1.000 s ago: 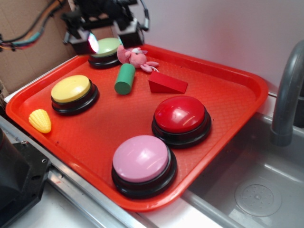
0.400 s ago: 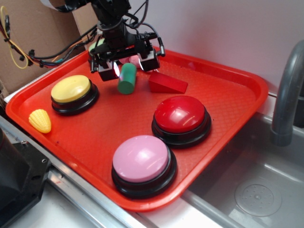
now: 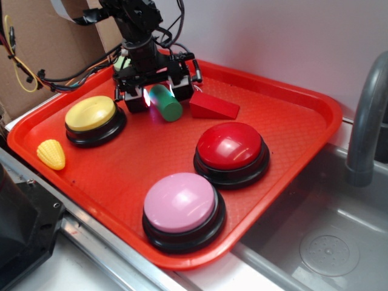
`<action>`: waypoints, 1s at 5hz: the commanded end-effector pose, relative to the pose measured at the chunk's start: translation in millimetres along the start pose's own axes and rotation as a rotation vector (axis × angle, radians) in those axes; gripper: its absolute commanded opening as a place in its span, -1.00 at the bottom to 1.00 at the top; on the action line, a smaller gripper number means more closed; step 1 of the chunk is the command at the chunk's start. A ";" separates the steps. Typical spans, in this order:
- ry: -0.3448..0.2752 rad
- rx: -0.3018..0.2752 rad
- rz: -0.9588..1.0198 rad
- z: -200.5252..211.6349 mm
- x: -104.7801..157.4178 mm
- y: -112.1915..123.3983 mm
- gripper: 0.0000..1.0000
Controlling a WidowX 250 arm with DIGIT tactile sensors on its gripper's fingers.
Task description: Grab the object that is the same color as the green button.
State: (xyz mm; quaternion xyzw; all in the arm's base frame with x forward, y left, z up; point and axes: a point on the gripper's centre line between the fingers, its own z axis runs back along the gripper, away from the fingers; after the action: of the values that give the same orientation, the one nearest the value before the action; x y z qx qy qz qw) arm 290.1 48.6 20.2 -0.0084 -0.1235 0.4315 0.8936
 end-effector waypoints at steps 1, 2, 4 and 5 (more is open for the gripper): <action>-0.030 -0.034 -0.015 15.9 10.9 -2.7 -1.00; -0.036 -0.077 -0.126 54.3 11.2 -8.8 -1.00; 0.066 -0.126 -0.535 121.5 1.0 -13.1 -1.00; 0.123 -0.196 -0.735 166.5 -15.9 -3.1 -1.00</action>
State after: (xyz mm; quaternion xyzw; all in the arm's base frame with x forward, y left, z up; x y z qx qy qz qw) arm 234.7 3.2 158.8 -0.0761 -0.0710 0.0662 0.9924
